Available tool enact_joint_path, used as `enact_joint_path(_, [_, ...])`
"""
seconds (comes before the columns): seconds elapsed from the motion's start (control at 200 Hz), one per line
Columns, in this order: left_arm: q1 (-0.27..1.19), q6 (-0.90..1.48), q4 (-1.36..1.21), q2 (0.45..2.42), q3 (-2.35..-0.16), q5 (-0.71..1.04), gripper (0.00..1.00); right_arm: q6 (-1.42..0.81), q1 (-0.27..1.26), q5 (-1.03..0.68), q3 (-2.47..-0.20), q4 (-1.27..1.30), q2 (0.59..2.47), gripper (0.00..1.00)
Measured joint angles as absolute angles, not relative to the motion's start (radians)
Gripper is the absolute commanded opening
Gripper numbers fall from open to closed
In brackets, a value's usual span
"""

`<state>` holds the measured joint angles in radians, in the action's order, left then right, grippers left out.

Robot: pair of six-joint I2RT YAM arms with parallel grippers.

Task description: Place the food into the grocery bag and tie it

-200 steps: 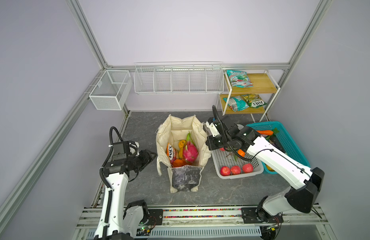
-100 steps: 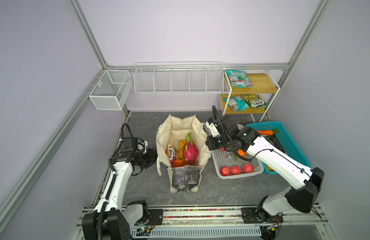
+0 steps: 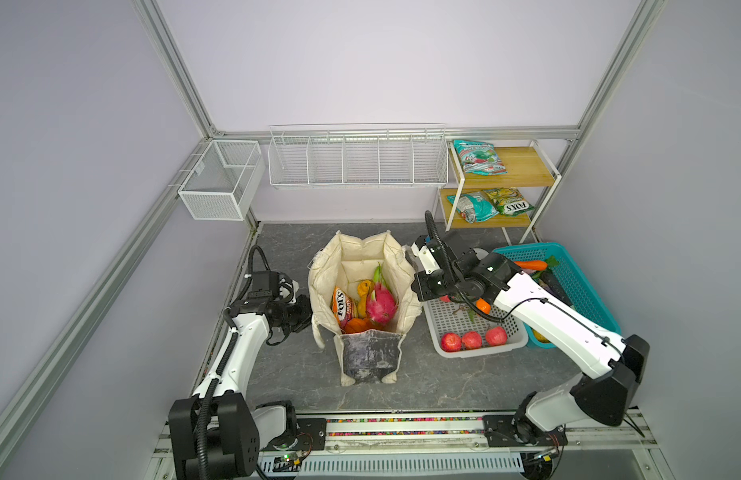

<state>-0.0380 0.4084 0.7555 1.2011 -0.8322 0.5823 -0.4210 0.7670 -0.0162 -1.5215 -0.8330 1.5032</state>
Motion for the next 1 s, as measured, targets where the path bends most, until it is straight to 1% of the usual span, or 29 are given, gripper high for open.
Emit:
enact_joint_path(0.065, [-0.038, 0.407, 0.755, 1.201, -0.832, 0.582, 0.15, -0.421, 0.767, -0.017, -1.522, -0.833, 1.503, 0.11])
enact_joint_path(0.25, [-0.038, 0.397, 0.772, 1.192, -0.833, 0.561, 0.03, -0.419, 0.765, -0.017, -1.522, -0.833, 1.504, 0.11])
enact_joint_path(0.315, [-0.038, 0.396, 0.796, 1.174, -0.840, 0.538, 0.00, -0.418, 0.765, -0.017, -1.522, -0.833, 1.504, 0.11])
enact_joint_path(0.485, [-0.038, 0.398, 0.907, 1.070, -0.936, 0.443, 0.00, -0.418, 0.765, -0.017, -1.522, -0.833, 1.504, 0.11])
enact_joint_path(0.74, [-0.038, 0.407, 1.061, 0.939, -1.253, 0.295, 0.00, -0.418, 0.765, -0.017, -1.522, -0.833, 1.504, 0.11])
enact_joint_path(0.86, [-0.038, 0.427, 1.088, 0.909, -1.344, 0.276, 0.00, -0.418, 0.765, -0.018, -1.522, -0.833, 1.504, 0.11])
enact_joint_path(1.0, [-0.038, 0.464, 1.090, 0.896, -1.399, 0.291, 0.00, -0.419, 0.765, -0.023, -1.522, -0.833, 1.504, 0.12])
